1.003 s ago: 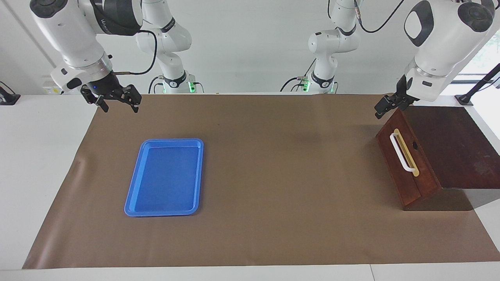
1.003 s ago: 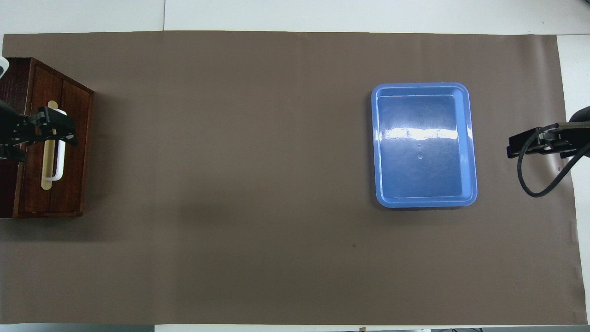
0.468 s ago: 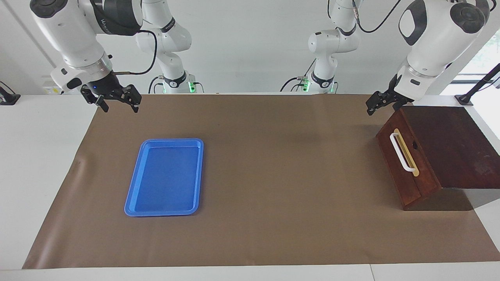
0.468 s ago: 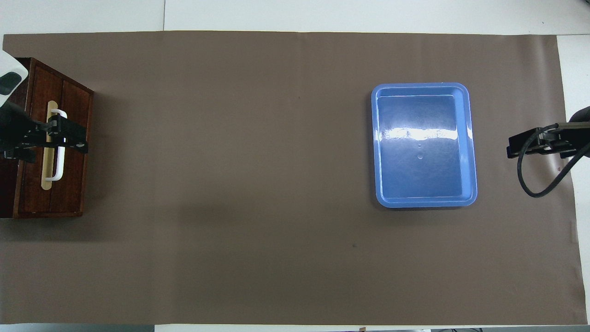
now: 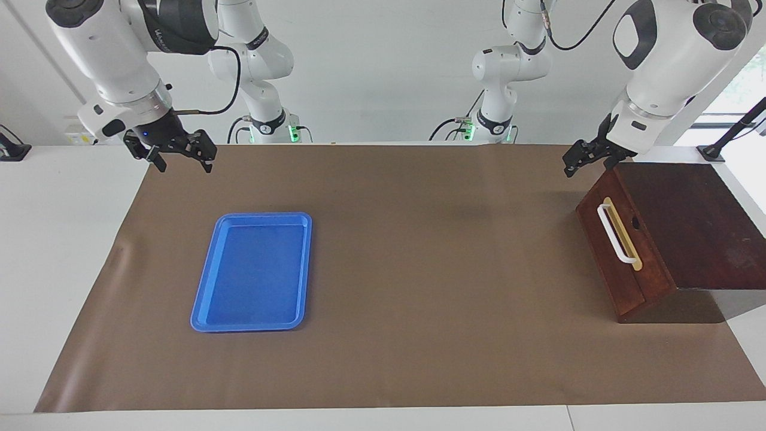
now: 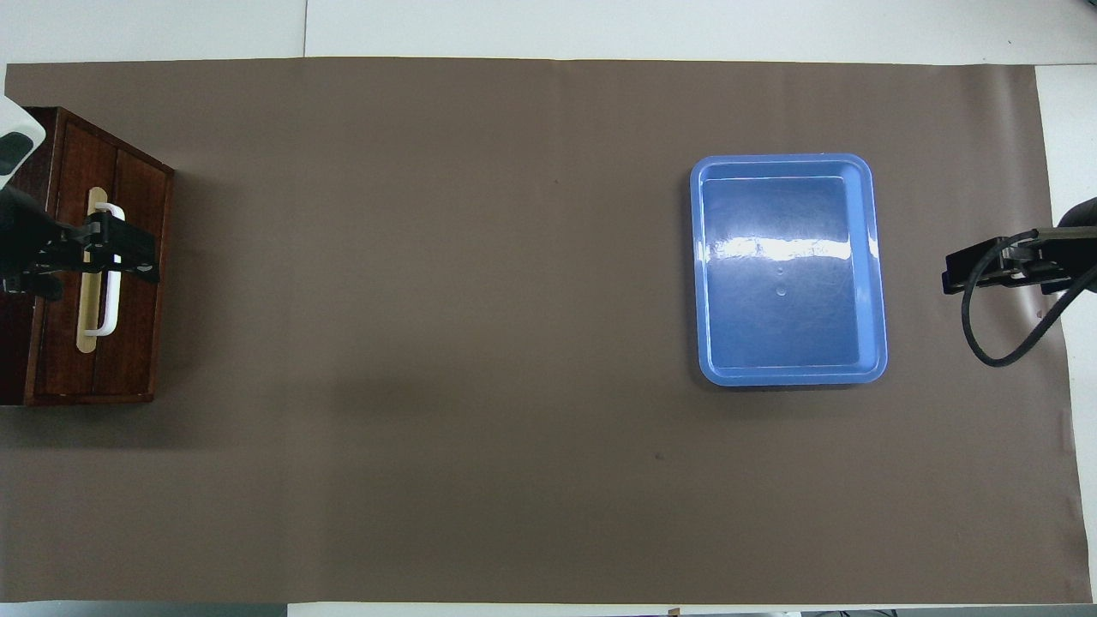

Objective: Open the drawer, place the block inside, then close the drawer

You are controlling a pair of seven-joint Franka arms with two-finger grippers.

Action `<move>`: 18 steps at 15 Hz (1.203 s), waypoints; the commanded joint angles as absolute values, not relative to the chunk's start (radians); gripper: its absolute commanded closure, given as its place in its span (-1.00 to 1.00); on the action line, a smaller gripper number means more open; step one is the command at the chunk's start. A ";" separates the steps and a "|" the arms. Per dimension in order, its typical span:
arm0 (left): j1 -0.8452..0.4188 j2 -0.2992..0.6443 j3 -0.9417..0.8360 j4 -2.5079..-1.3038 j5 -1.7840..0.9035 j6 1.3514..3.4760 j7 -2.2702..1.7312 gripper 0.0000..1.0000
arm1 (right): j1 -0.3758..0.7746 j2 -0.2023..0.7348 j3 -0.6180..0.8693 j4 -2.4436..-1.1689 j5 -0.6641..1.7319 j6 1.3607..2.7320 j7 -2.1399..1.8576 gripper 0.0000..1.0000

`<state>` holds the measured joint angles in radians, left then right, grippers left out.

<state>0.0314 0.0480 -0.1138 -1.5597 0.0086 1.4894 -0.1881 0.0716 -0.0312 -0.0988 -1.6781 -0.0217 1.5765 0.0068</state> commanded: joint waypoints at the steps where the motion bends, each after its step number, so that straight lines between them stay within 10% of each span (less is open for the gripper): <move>1: 0.028 0.043 -0.103 -1.546 -0.002 1.512 -0.172 -1.00 | 0.060 -0.054 -0.092 -1.698 -0.034 1.571 -0.011 -1.00; 18: 0.029 0.043 -0.098 -1.548 -0.011 1.536 -0.100 -1.00 | 0.060 -0.054 -0.092 -1.698 -0.034 1.572 -0.011 -1.00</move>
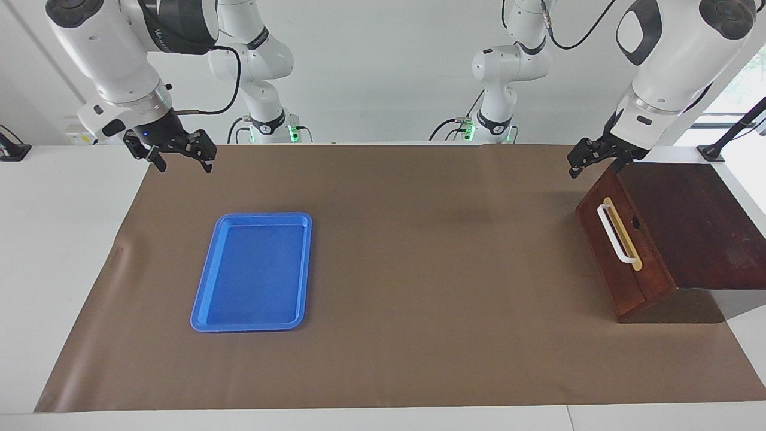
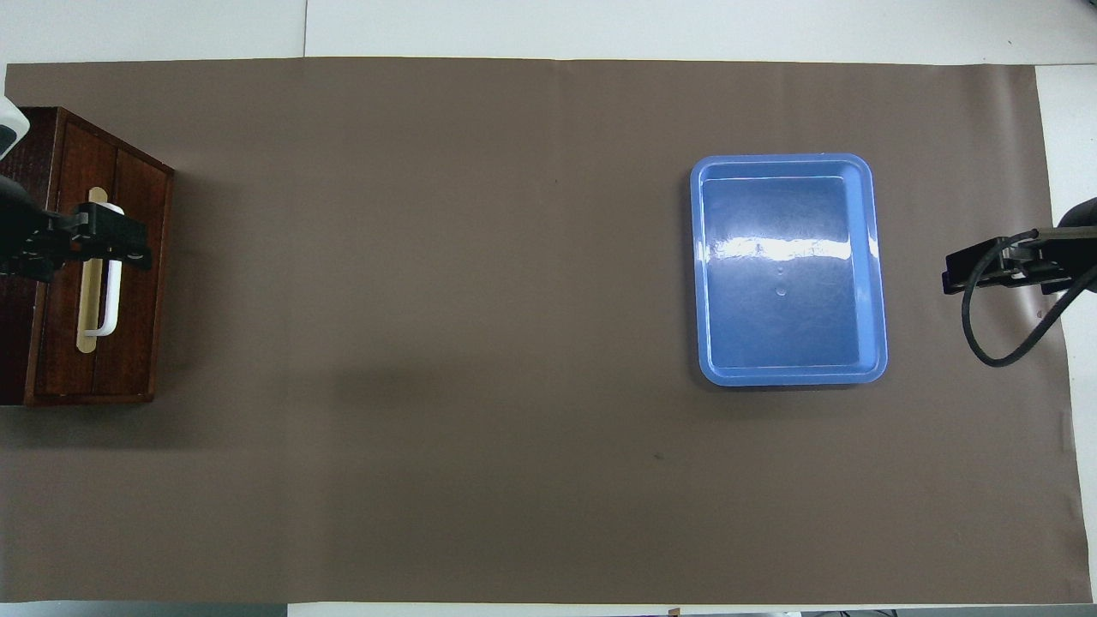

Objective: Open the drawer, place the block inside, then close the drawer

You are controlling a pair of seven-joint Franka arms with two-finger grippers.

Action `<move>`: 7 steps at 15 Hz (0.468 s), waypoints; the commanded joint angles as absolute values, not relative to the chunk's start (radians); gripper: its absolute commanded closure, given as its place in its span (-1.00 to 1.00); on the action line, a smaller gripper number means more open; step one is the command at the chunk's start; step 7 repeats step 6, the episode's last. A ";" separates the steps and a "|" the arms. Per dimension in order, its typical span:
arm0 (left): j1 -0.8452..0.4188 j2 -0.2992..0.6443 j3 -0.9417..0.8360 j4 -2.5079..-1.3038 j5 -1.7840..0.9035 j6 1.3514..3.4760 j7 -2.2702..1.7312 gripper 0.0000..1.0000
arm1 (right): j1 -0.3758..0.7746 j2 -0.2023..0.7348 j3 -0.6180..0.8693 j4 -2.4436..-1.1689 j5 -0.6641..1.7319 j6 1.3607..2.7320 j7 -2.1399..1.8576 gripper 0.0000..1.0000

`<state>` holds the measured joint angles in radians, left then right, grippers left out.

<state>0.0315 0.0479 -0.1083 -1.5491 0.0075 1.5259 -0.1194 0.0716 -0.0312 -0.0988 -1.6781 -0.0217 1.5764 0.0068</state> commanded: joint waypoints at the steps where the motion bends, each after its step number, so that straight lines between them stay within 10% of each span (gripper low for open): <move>1: 0.029 0.043 -0.098 -1.548 -0.015 1.536 -0.100 -1.00 | 0.060 -0.054 -0.091 -1.698 -0.034 1.571 -0.011 -1.00; 7: 0.029 0.043 -0.098 -1.548 -0.025 1.536 -0.100 -1.00 | 0.055 -0.057 -0.097 -1.700 -0.034 1.527 -0.018 -1.00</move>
